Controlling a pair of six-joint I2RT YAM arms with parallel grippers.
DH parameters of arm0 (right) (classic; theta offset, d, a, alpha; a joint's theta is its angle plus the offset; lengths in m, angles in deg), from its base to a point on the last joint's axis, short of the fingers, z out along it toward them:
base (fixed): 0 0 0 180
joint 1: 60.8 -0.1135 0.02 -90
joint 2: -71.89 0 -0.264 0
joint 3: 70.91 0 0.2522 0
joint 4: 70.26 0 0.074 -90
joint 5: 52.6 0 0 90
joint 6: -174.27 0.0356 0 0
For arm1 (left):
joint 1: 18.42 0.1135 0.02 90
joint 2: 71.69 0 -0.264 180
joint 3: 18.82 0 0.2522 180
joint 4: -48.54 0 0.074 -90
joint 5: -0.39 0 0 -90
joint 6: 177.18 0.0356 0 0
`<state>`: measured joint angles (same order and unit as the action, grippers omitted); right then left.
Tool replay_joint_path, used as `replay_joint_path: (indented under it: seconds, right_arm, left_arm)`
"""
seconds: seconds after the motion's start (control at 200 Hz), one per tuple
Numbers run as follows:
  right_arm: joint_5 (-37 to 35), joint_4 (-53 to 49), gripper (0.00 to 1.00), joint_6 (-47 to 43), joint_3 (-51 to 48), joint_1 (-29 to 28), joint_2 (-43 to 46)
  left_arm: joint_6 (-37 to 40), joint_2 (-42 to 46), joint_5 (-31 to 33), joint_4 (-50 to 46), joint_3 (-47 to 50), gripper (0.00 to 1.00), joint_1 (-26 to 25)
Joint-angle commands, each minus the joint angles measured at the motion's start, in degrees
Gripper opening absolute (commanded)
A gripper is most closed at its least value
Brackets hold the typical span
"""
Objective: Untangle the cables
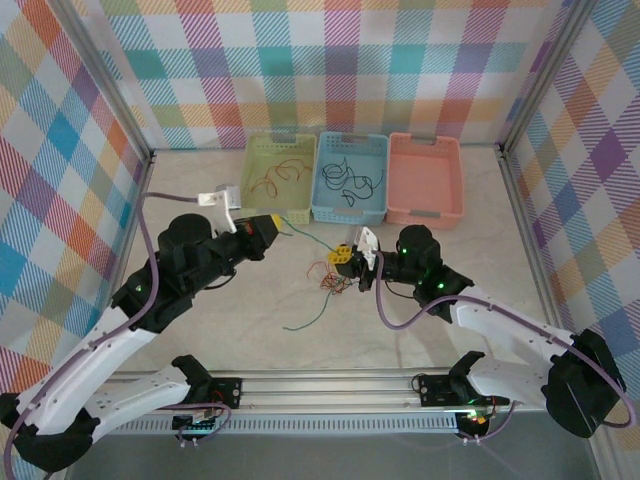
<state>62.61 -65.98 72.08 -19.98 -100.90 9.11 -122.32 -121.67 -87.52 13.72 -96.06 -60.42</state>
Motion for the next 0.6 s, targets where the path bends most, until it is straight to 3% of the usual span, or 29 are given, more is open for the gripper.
replay_joint_path:
  seconds: [0.0, 0.085, 0.165, 0.315, 0.435, 0.595]
  right_arm:
    - [-8.5, -1.0, 0.0, 2.7, -1.7, 0.6, 1.2]
    - [-14.5, -1.9, 0.0, 4.3, 0.0, 1.4, 1.4]
    - [-18.3, -5.0, 0.0, 5.2, 3.4, 2.8, 0.5]
    - [-24.8, -10.8, 0.0, 9.4, 10.1, 8.2, -1.5]
    - [-27.7, -13.7, 0.0, 13.9, 15.7, 15.0, -4.6]
    - [-33.8, -16.2, 0.0, 12.1, 24.7, 21.6, -11.3]
  left_arm:
    - [1.3, -0.2, 1.2, 0.4, -4.8, 0.08, 0.5]
    - [2.1, 0.1, 1.8, -2.2, -4.8, 0.67, 0.4]
    - [2.9, 1.0, 2.7, -3.7, -4.4, 0.9, 0.4]
    - [5.1, 3.7, 6.3, -6.0, -3.2, 0.97, 0.5]
    - [6.5, 5.1, 7.8, -7.2, -0.7, 0.96, 0.5]
    - [7.2, 5.1, 6.8, -7.7, 3.9, 0.92, 0.5]
